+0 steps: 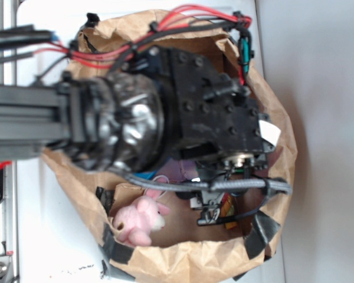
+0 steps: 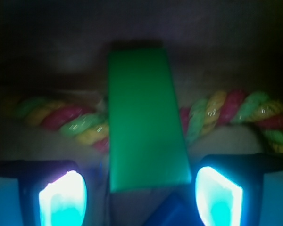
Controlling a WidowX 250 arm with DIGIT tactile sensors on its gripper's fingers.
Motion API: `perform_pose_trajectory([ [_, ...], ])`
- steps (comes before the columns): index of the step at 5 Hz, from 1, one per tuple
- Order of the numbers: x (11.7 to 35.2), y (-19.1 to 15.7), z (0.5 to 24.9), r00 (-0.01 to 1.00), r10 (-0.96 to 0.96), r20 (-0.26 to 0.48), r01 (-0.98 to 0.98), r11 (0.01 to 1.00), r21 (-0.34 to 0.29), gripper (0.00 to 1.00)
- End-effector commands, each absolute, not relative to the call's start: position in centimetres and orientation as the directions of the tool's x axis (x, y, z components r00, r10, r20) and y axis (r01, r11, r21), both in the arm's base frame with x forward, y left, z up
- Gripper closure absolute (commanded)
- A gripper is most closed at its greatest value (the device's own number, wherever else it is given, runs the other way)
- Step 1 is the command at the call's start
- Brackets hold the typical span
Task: Grab the green block.
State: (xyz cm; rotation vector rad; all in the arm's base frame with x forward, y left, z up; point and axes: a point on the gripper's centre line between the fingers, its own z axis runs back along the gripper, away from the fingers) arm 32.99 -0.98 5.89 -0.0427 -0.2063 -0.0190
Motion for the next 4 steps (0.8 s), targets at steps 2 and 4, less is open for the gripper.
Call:
perform_pose_trajectory([
  [2,34.92,-1.78,6.49,0.968,-0.031,0.251,0.035,0.999,-0.014,0.0],
  [4,34.86,-2.35,5.99,0.969,-0.04,0.243,0.043,0.999,-0.009,0.0],
])
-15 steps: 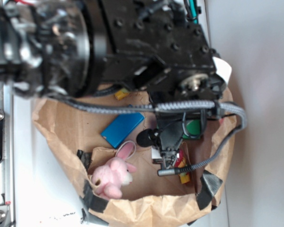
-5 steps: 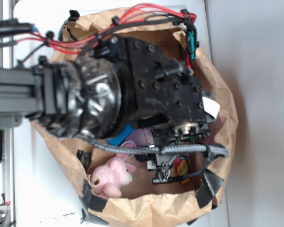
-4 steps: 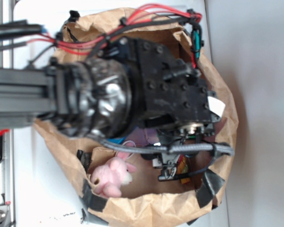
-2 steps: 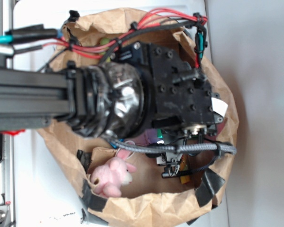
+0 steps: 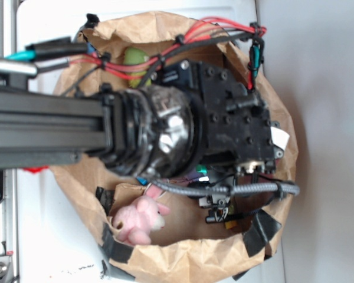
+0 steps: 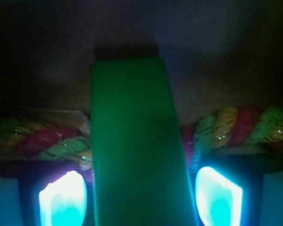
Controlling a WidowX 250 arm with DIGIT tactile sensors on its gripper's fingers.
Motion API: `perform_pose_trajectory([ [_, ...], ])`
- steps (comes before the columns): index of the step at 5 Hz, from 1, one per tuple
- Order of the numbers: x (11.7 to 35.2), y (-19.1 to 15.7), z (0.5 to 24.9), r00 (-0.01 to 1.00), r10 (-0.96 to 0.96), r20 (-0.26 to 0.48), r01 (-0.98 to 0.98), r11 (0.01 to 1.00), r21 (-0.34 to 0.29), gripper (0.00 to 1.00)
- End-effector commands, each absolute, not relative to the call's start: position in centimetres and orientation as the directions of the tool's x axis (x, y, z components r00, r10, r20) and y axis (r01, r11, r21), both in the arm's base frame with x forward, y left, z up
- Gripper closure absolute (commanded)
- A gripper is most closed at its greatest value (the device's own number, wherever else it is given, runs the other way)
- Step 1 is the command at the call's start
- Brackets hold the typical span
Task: Grab the green block.
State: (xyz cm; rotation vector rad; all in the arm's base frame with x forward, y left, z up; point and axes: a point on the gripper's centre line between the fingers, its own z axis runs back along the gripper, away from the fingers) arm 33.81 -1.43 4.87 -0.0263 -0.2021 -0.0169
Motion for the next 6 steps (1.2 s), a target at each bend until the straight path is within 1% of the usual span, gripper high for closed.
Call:
perform_pose_trajectory([
  [1,34.8,-2.6,5.6,0.968,-0.047,0.248,0.048,0.999,0.002,0.0],
  [2,34.9,-2.6,5.1,0.968,-0.051,0.246,0.048,0.999,0.017,0.0],
  [3,35.0,-2.4,5.0,0.968,-0.031,0.249,0.028,1.0,0.014,1.0],
  [4,34.9,-2.2,5.1,0.965,-0.027,0.262,0.022,1.0,0.019,1.0],
  [5,34.8,-1.6,6.0,0.962,-0.008,0.274,0.007,1.0,0.004,1.0],
  [6,34.4,-1.1,7.5,0.958,0.013,0.286,-0.006,1.0,-0.025,1.0],
])
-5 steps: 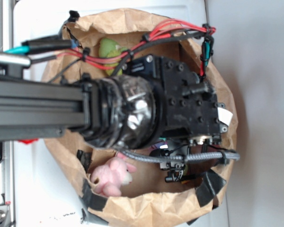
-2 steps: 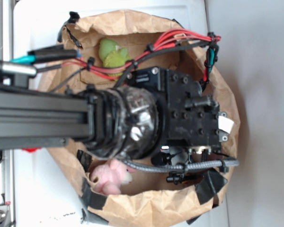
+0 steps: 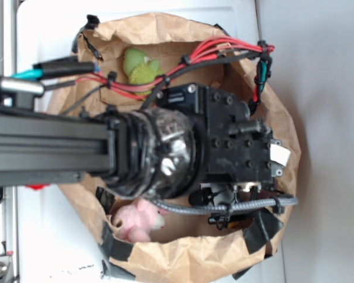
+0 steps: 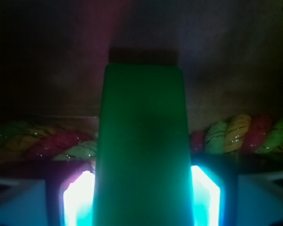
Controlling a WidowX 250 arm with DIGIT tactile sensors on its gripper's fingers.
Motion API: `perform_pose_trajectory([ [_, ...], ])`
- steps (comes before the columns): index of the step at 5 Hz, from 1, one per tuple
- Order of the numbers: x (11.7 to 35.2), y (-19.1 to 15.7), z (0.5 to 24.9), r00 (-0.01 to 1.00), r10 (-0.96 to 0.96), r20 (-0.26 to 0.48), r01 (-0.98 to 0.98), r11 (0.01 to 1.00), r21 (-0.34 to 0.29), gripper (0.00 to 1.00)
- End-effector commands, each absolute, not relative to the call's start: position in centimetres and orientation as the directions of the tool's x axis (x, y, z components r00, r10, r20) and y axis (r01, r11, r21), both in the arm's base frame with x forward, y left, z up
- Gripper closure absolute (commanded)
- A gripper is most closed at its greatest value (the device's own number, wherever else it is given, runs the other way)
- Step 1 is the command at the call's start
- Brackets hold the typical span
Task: Grab the green block.
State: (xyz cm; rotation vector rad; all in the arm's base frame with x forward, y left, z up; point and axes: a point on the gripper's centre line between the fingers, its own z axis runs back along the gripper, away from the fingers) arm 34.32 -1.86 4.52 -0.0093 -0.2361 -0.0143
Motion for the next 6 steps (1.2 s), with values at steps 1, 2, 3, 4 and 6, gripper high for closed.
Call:
perform_pose_trajectory([
  [1,34.0,-0.6,9.0,0.96,0.028,0.28,-0.012,0.998,-0.056,1.0],
  [2,33.3,0.3,10.5,0.961,0.064,0.269,-0.04,0.995,-0.091,1.0],
  [3,31.9,1.3,12.5,0.95,0.119,0.29,-0.095,0.991,-0.095,1.0],
  [4,30.7,3.2,14.1,0.941,0.152,0.304,-0.131,0.987,-0.089,1.0],
  [6,28.8,5.9,17.1,0.938,0.174,0.3,-0.167,0.985,-0.049,1.0],
])
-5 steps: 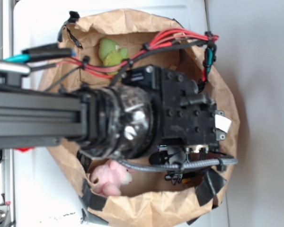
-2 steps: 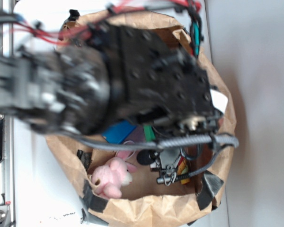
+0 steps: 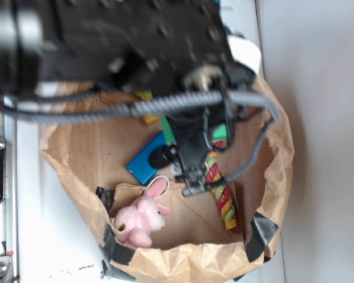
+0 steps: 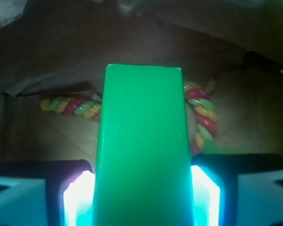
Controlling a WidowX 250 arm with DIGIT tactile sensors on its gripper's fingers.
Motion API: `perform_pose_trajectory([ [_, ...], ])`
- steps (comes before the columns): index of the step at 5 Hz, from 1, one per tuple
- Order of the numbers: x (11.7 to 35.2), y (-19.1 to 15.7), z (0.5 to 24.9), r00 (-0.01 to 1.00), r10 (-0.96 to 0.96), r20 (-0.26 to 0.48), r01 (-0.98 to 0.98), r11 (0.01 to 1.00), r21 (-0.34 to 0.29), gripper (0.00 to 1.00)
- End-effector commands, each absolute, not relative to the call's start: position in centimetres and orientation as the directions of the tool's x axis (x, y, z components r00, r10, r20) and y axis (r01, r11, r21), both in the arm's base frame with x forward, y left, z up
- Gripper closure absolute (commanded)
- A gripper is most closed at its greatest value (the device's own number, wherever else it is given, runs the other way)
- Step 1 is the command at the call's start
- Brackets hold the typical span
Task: Grab the green block.
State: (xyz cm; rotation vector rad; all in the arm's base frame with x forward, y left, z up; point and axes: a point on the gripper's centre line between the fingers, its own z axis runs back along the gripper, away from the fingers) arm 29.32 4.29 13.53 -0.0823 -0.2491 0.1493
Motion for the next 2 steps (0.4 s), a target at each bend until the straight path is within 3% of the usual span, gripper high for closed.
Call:
perform_pose_trajectory([
  [1,27.72,5.82,18.06,0.946,0.16,0.282,-0.161,0.987,-0.02,1.0],
  [2,26.79,5.62,18.86,0.945,0.141,0.294,-0.143,0.99,-0.017,1.0],
])
